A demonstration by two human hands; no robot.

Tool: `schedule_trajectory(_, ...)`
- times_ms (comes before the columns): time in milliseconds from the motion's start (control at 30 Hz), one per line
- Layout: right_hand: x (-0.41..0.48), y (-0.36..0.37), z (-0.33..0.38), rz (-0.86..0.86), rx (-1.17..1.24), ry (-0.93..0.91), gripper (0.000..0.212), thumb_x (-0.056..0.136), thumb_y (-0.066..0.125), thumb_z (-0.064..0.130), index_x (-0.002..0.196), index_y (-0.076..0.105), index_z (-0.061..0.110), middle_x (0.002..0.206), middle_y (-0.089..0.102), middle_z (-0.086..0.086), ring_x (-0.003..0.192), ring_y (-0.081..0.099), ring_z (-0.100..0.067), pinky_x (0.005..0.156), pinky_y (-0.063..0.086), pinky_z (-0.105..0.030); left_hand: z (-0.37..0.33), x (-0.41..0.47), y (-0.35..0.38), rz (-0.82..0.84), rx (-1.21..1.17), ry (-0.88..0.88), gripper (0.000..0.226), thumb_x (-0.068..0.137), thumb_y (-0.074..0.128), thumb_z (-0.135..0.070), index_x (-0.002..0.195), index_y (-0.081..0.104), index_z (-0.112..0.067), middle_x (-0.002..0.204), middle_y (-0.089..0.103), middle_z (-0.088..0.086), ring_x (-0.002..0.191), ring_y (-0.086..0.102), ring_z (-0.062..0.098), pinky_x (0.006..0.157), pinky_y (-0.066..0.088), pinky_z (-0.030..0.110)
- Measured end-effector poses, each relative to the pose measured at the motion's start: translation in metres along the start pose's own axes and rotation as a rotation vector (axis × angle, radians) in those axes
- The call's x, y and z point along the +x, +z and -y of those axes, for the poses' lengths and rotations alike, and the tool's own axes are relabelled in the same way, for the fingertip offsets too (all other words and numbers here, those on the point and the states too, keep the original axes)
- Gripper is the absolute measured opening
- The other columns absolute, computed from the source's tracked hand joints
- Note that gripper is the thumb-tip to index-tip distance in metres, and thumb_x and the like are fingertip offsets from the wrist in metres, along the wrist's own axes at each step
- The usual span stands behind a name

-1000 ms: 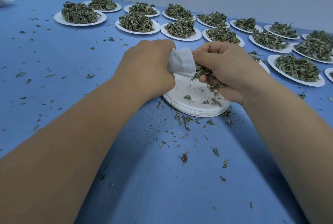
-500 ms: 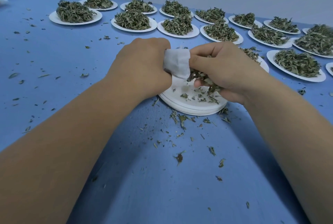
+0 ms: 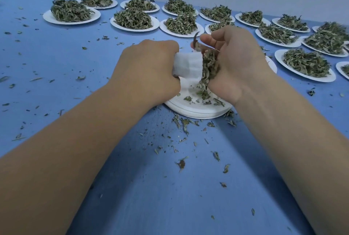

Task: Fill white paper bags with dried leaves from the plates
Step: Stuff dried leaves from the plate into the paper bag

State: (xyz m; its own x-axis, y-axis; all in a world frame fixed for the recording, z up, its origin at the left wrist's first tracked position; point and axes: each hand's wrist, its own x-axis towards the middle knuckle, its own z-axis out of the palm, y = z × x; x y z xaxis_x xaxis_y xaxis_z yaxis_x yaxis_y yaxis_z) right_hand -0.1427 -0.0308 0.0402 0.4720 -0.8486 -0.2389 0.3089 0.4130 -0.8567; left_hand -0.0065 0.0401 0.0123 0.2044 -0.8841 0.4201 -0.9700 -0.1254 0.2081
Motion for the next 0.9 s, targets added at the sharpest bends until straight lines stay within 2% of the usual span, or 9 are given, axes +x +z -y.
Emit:
schedule_trajectory(67,-0.004,-0.002,0.001,0.036,0.017,-0.007,0.02,0.089,0.04,0.005,0.092,0.059,0.003,0.088,0.067,-0.013,0.071,0.058,-0.028,0.07,0.053,-0.036,0.001,0.001,0.001,-0.014,0.004,-0.003,0.018,0.079,0.062,-0.028,0.094,0.056,-0.021,0.076,0.053,-0.002,0.072,0.05,0.026,0.057,0.035,0.032)
schedule_trajectory(233,0.0,-0.003,-0.003,-0.024,-0.114,-0.093,0.054,0.073,0.021,-0.024,0.097,0.059,0.006,0.1,0.071,-0.016,0.103,0.063,-0.036,0.098,0.051,-0.047,0.009,0.004,0.004,0.004,-0.032,-0.082,0.014,0.079,0.061,-0.032,0.087,0.055,-0.022,0.077,0.057,-0.002,0.072,0.053,0.024,0.06,0.047,0.035)
schedule_trajectory(333,0.001,-0.003,-0.005,-0.01,-0.141,-0.112,0.054,0.08,0.026,-0.03,0.103,0.059,0.005,0.104,0.067,-0.018,0.091,0.064,-0.031,0.088,0.057,-0.045,0.011,0.005,0.005,-0.013,-0.063,-0.094,0.013,0.077,0.061,-0.032,0.085,0.056,-0.022,0.074,0.057,-0.002,0.068,0.051,0.018,0.058,0.044,0.033)
schedule_trajectory(433,0.0,-0.006,-0.006,0.056,-0.215,-0.117,0.048,0.085,0.039,-0.03,0.107,0.059,0.008,0.11,0.065,-0.017,0.089,0.067,-0.028,0.074,0.063,-0.041,0.013,0.005,0.005,-0.023,-0.04,-0.08,0.013,0.076,0.06,-0.031,0.085,0.056,-0.023,0.073,0.056,-0.002,0.069,0.052,0.021,0.056,0.042,0.032)
schedule_trajectory(533,0.0,-0.009,-0.009,0.043,-0.401,-0.19,0.038,0.087,0.057,-0.022,0.101,0.054,0.012,0.1,0.067,-0.014,0.074,0.063,-0.028,0.057,0.052,-0.032,0.014,0.005,0.005,-0.029,-0.026,-0.059,0.012,0.076,0.06,-0.03,0.084,0.055,-0.023,0.073,0.055,-0.002,0.071,0.052,0.026,0.057,0.042,0.033)
schedule_trajectory(633,0.0,-0.014,-0.011,-0.005,-0.657,-0.29,0.027,0.085,0.075,-0.001,0.091,0.056,0.016,0.085,0.064,-0.012,0.07,0.051,-0.024,0.06,0.042,-0.035,0.014,0.005,0.005,-0.029,-0.031,-0.057,0.011,0.075,0.059,-0.029,0.082,0.054,-0.022,0.071,0.055,-0.001,0.068,0.052,0.024,0.057,0.043,0.033)
schedule_trajectory(733,-0.001,-0.016,-0.011,-0.018,-0.812,-0.4,0.013,0.083,0.081,0.014,0.082,0.068,0.017,0.072,0.071,-0.005,0.057,0.052,-0.012,0.051,0.041,-0.024,0.016,0.005,0.004,-0.038,-0.021,-0.064,0.012,0.075,0.059,-0.029,0.082,0.054,-0.021,0.07,0.054,-0.001,0.069,0.052,0.025,0.059,0.044,0.034)
schedule_trajectory(800,-0.001,-0.015,-0.01,0.019,-0.837,-0.395,0.008,0.084,0.078,0.012,0.083,0.074,0.019,0.08,0.077,-0.007,0.062,0.059,-0.011,0.056,0.045,-0.023,0.016,0.005,0.004,-0.043,-0.011,-0.06,0.012,0.074,0.06,-0.029,0.08,0.053,-0.021,0.069,0.054,-0.001,0.069,0.052,0.026,0.059,0.043,0.034)
schedule_trajectory(900,-0.002,-0.017,-0.003,0.085,-0.884,-0.328,0.027,0.079,0.062,0.0,0.088,0.079,0.019,0.094,0.076,-0.018,0.071,0.059,-0.019,0.064,0.045,-0.03,0.017,0.004,0.003,-0.036,-0.007,-0.061,0.013,0.075,0.059,-0.029,0.078,0.05,-0.02,0.069,0.053,-0.001,0.067,0.05,0.024,0.057,0.039,0.033)
